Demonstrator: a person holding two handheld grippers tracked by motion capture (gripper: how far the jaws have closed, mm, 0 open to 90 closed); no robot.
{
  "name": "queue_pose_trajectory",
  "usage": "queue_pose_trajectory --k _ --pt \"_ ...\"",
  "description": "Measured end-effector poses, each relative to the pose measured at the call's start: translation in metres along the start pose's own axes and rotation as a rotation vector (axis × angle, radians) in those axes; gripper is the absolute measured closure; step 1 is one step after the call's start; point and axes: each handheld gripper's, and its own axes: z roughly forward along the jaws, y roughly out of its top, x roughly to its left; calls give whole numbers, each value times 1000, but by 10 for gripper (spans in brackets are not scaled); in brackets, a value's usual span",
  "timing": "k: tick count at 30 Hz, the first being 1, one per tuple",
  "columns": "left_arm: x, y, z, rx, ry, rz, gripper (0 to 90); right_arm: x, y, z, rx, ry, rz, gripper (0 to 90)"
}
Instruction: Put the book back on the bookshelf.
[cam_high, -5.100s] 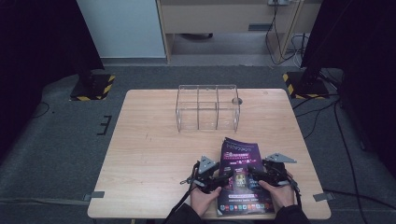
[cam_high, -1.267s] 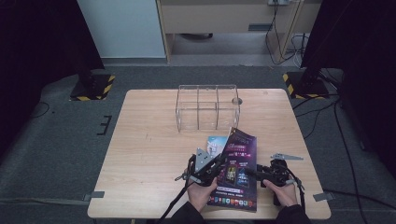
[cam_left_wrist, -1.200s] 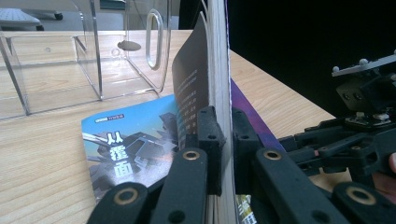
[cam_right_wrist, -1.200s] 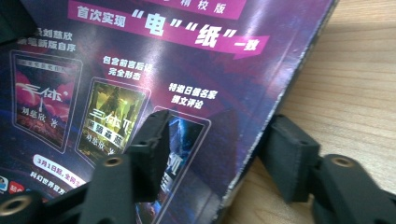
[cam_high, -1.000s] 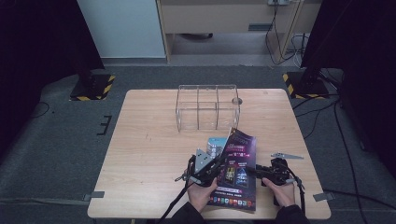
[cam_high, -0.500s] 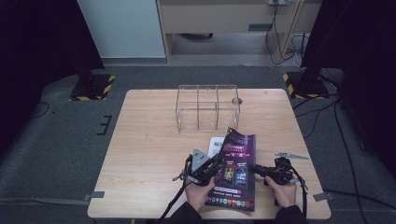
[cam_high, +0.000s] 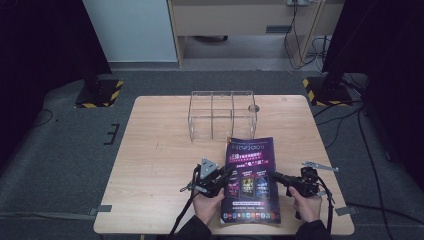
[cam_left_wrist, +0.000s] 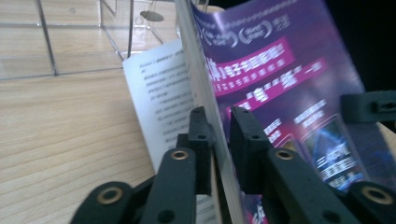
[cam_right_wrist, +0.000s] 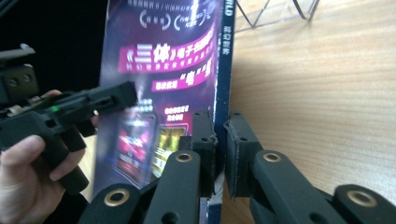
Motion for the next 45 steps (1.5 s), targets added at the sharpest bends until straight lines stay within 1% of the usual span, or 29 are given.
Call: queue_pose_trajectory --k 3,6,9,11,12,13,14,15,16,18,19,20,21,24,26,27,29,32,35,36,38,39,40,42,44,45 --pt "5 -2 2 21 -3 -7 728 3 3 -3 -8 -3 -9 846" --pt "8 -4 6 43 0 -7 655 4 4 -5 -19 3 -18 847" --pt "12 -9 10 62 3 -21 569 7 5 -6 -19 10 -20 848" --pt "15 -11 12 73 4 -27 515 10 7 -7 -22 14 -32 848" --pt "17 -12 13 87 8 -26 491 11 7 -7 -29 16 -42 848" --pt "18 -13 13 91 9 -24 466 14 8 -7 -29 23 -38 848" --pt "19 -13 13 99 8 -21 451 15 8 -8 -30 27 -43 848" --pt "20 -12 13 105 15 -13 444 16 9 -8 -32 31 -47 848" --pt "21 -12 12 99 17 -12 412 18 10 -9 -36 34 -55 848" --pt "24 -9 7 80 14 -11 397 20 12 -9 -38 47 -59 848" --pt "26 -8 5 76 20 -5 377 23 13 -9 -39 27 -77 848" --pt "28 -6 2 76 30 3 369 24 14 -10 -39 18 -82 848" --pt "31 -4 -1 77 42 10 359 24 15 -10 -44 24 -78 848" --pt "43 1 -10 76 81 7 334 26 18 -13 -58 36 -76 848" --pt "50 4 -17 79 106 12 327 29 21 -14 -66 33 -93 848" --pt "54 5 -21 84 120 26 324 32 23 -15 -72 31 -100 848" --pt "59 5 -27 91 139 44 317 36 27 -17 -86 36 -99 847" --pt "67 2 -40 97 159 66 310 42 33 -19 -112 34 -118 848" --pt "77 -7 -55 88 167 73 296 48 39 -20 -123 33 -133 848" --pt "81 -11 -61 94 179 75 295 51 42 -21 -127 31 -139 848" --pt "88 -16 -68 102 202 65 289 56 48 -22 -140 30 -156 848" --pt "92 -20 -72 106 214 51 287 58 50 -22 -142 31 -158 848" --pt "97 -23 -75 111 227 48 285 61 53 -22 -148 32 -160 848" --pt "105 -27 -78 137 255 32 279 66 58 -22 -159 31 -175 848" --pt "112 -30 -80 154 274 20 271 72 64 -23 -171 30 -189 848" --pt "116 -31 -81 171 285 11 264 74 67 -23 -179 30 -196 848"
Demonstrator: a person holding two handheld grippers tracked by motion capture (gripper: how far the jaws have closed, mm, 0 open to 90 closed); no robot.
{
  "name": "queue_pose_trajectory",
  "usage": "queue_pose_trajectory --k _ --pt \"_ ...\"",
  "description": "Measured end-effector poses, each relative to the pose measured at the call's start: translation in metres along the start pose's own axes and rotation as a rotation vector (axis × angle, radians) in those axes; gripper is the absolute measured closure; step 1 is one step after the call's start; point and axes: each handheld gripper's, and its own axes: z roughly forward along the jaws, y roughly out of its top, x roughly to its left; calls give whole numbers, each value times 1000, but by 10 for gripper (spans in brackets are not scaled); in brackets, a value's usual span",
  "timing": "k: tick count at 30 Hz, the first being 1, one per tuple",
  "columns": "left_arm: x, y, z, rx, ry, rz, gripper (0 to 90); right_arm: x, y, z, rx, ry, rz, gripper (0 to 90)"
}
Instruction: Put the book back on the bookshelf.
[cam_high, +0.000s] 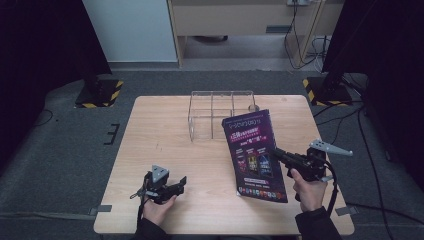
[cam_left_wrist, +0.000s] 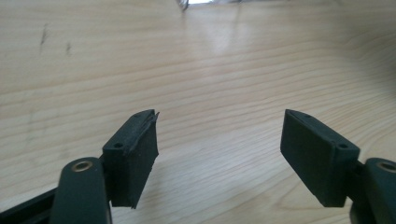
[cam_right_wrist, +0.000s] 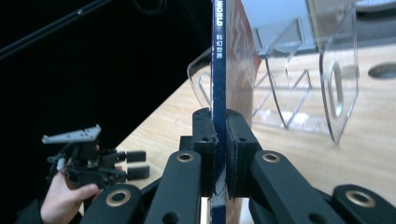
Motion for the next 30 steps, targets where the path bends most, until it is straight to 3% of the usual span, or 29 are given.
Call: queue_pose_trajectory --k 5,9,16,30 --pt "12 -5 5 31 65 9 251 9 20 1 -37 -27 -40 848" --pt "17 -8 7 48 77 -4 242 12 35 0 -86 -46 -58 848" --pt "23 -9 10 75 130 15 231 12 57 1 -149 -76 -77 848" --pt "28 -10 15 76 161 22 176 12 80 22 -218 -129 -114 848"
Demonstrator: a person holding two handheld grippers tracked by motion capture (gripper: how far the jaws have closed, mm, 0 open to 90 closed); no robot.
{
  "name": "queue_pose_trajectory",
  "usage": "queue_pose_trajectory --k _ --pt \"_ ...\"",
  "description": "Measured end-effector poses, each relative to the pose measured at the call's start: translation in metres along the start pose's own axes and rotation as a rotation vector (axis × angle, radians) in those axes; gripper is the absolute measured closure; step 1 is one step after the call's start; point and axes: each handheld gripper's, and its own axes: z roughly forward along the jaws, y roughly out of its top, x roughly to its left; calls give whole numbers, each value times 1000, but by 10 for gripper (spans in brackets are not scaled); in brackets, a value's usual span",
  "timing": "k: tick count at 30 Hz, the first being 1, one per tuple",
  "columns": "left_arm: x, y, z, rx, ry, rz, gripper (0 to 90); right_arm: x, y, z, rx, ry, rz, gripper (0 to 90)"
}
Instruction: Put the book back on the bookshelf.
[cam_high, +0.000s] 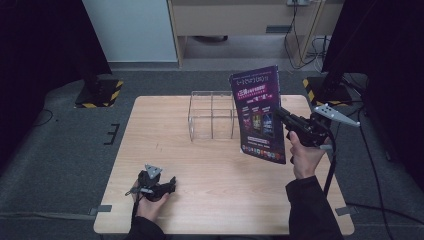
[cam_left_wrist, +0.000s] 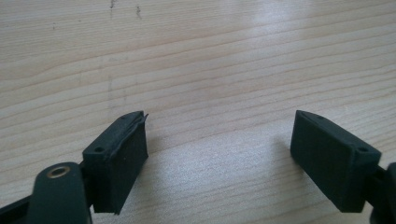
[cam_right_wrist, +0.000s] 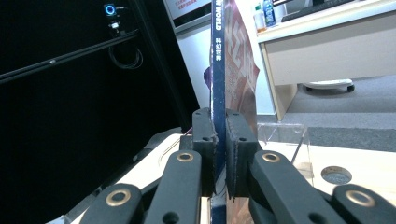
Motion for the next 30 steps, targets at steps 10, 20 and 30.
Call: queue_pose_trajectory --k 10,20,30 --pt "1 1 2 18 10 -11 90 -2 8 19 -21 -32 -13 848" --pt "1 1 2 20 9 -9 81 -7 18 37 -56 -65 -24 848" --pt "1 1 2 20 9 -9 79 -22 18 59 -71 -106 -8 848"
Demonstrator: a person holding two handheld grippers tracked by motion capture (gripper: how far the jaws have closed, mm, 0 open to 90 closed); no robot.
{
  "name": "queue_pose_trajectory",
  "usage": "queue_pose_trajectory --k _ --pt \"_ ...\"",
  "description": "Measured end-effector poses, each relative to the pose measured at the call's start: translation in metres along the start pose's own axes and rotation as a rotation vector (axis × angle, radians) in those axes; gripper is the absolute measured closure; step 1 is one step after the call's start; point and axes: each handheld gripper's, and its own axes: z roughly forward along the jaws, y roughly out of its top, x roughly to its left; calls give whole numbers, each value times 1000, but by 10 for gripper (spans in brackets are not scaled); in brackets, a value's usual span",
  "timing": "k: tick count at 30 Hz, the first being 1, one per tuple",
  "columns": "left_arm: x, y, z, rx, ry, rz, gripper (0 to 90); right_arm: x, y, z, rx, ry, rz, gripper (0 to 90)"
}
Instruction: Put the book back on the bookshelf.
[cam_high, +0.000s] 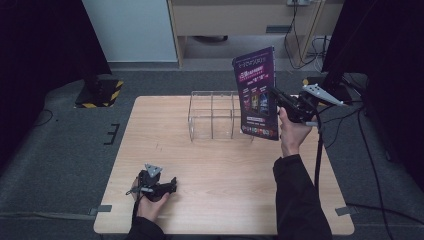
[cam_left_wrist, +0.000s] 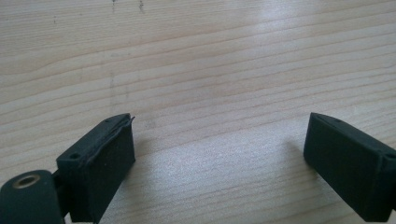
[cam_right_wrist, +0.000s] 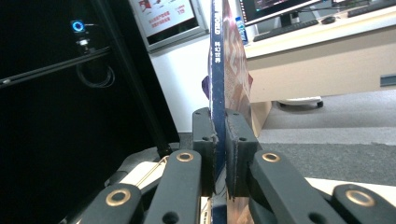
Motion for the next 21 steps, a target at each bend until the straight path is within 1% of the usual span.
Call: queue_pose_trajectory --k 3,5,10,12,15,18,21 --pt "0 0 0 0 0 0 78 -4 -3 7 3 -14 6 848" --pt "0 0 0 4 -2 4 75 -6 -6 11 2 -23 -1 848" --pt "0 1 1 3 -3 3 73 -5 -10 19 -24 -29 -23 848" --pt "0 1 1 3 -3 3 73 -5 -12 23 -33 -31 -19 847" --pt "0 1 1 3 -3 3 72 -5 -16 29 -40 -43 -27 848" --pt "0 1 1 3 -3 3 72 -6 -20 35 -35 -56 -37 847" --pt "0 1 0 5 -4 5 71 -7 -26 41 -16 -64 -37 847"
